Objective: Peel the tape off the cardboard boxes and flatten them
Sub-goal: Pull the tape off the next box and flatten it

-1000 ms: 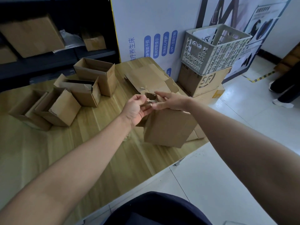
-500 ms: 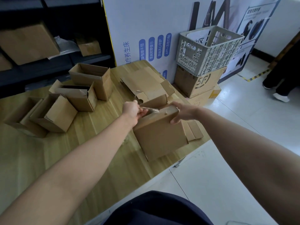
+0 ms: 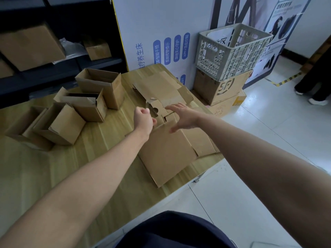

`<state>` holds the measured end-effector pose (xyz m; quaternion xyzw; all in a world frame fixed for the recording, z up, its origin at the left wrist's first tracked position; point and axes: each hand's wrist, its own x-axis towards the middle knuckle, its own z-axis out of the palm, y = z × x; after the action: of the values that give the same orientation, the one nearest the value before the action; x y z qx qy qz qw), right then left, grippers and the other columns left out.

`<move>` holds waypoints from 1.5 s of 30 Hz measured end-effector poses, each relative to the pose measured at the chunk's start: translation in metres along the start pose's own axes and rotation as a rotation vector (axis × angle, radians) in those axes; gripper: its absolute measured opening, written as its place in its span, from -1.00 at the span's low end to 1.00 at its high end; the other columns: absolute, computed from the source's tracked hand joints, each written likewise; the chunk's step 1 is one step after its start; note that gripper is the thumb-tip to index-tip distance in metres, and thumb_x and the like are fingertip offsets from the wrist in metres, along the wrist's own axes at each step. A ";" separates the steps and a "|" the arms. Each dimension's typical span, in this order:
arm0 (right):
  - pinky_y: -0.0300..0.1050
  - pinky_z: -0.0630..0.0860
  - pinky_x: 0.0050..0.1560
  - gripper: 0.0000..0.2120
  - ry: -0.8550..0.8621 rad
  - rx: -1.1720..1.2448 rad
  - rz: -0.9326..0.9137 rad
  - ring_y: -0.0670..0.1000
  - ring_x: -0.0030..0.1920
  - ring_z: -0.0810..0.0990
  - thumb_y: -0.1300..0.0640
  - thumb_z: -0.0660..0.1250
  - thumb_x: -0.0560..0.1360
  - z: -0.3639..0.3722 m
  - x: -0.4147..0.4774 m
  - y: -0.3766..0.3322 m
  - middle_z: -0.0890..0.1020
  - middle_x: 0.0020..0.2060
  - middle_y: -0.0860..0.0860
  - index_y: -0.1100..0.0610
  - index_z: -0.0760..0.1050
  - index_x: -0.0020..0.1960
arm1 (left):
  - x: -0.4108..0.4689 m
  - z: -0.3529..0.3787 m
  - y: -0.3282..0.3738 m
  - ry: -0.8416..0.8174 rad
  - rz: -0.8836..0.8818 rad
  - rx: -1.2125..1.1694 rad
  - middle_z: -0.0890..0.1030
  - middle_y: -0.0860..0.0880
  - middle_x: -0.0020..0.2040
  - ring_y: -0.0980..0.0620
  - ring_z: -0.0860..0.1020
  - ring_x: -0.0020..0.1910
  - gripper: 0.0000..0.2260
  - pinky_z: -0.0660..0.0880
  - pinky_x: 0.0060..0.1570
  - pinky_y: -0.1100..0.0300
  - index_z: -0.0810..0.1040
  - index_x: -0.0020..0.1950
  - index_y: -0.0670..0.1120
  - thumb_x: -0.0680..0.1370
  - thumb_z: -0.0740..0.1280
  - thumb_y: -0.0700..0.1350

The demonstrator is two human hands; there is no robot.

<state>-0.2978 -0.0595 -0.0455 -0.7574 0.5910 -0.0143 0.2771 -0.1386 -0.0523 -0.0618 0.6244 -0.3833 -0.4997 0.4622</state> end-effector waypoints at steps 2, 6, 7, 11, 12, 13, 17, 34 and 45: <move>0.25 -0.02 0.49 -0.09 -0.020 -0.039 -0.011 0.09 0.54 -0.10 -0.04 0.49 0.36 -0.003 0.005 -0.004 0.08 0.53 -0.05 -0.08 0.02 0.55 | -0.001 -0.001 0.008 -0.091 0.063 -0.084 0.36 -0.02 -0.28 0.07 0.36 -0.41 -0.85 0.45 -0.28 0.18 0.32 -0.11 -0.11 0.64 0.07 -0.24; 0.29 0.03 0.47 -0.08 -0.107 -0.101 -0.015 0.14 0.53 -0.08 -0.05 0.49 0.36 -0.013 0.008 -0.013 0.08 0.52 -0.04 -0.09 0.01 0.55 | -0.006 0.001 0.023 -0.260 0.037 -0.396 0.28 -0.02 -0.40 0.07 0.26 -0.48 -0.79 0.46 -0.30 0.17 0.28 -0.20 -0.13 0.63 0.07 -0.28; 0.29 0.03 0.47 -0.10 -0.121 -0.138 -0.010 0.15 0.52 -0.08 -0.06 0.49 0.36 -0.014 0.008 -0.014 0.08 0.52 -0.04 -0.09 0.04 0.54 | -0.007 0.001 0.027 -0.285 -0.005 -0.492 0.26 -0.01 -0.44 0.07 0.25 -0.51 -0.77 0.48 -0.29 0.15 0.27 -0.23 -0.13 0.63 0.06 -0.28; 0.24 0.02 0.45 -0.25 -0.033 -0.321 -0.011 0.17 0.49 -0.04 -0.14 0.46 0.35 -0.009 0.006 -0.016 0.14 0.46 -0.01 -0.08 0.24 0.46 | -0.005 0.000 0.034 -0.338 -0.139 -0.690 0.20 0.03 -0.51 0.09 0.21 -0.58 -0.70 0.48 -0.28 0.13 0.21 -0.35 -0.08 0.59 0.09 -0.24; 0.22 0.03 0.45 -0.27 0.000 -0.345 -0.011 0.18 0.48 0.00 -0.14 0.47 0.35 -0.007 0.004 -0.016 0.17 0.43 0.01 -0.05 0.28 0.44 | -0.004 -0.001 0.034 -0.329 -0.149 -0.678 0.18 0.03 -0.52 0.09 0.20 -0.59 -0.70 0.47 -0.29 0.14 0.22 -0.35 -0.08 0.58 0.12 -0.23; 0.20 0.06 0.45 -0.28 0.019 -0.331 -0.002 0.18 0.47 0.03 -0.13 0.47 0.35 -0.005 0.004 -0.014 0.18 0.41 0.01 -0.03 0.30 0.43 | -0.004 -0.003 0.034 -0.304 -0.137 -0.637 0.18 0.04 -0.53 0.09 0.20 -0.59 -0.72 0.46 -0.32 0.16 0.25 -0.35 -0.08 0.57 0.17 -0.21; 0.15 0.23 0.38 -0.34 0.002 -0.326 0.104 0.19 0.40 0.13 -0.14 0.45 0.37 -0.006 -0.005 0.008 0.24 0.33 0.05 0.04 0.34 0.38 | 0.008 -0.028 0.037 0.051 -0.022 -0.361 0.33 0.01 -0.49 0.09 0.31 -0.56 -0.85 0.40 -0.49 0.22 0.41 -0.24 -0.13 0.51 0.30 -0.26; 0.10 0.33 0.29 -0.40 0.061 -0.241 0.247 0.18 0.36 0.16 -0.08 0.44 0.39 0.015 -0.014 0.021 0.25 0.32 0.04 0.01 0.33 0.36 | 0.011 0.008 -0.020 -0.034 0.163 0.861 0.42 -0.16 0.32 -0.17 0.41 0.30 -0.26 0.44 0.20 -0.03 0.26 0.36 -0.13 0.36 0.46 0.22; 0.24 -0.16 0.47 0.22 0.210 -0.447 0.118 0.20 0.51 -0.08 -0.30 0.50 0.20 0.017 -0.005 0.001 0.03 0.51 0.08 -0.01 -0.22 0.55 | 0.005 0.004 -0.020 -0.002 0.275 0.717 0.57 -0.03 -0.12 -0.03 0.52 -0.15 -0.88 0.37 -0.29 0.21 0.52 -0.07 -0.14 0.54 0.36 -0.09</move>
<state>-0.2942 -0.0489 -0.0585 -0.7584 0.6482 0.0544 0.0403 -0.1413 -0.0525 -0.0828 0.6885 -0.6144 -0.2678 0.2770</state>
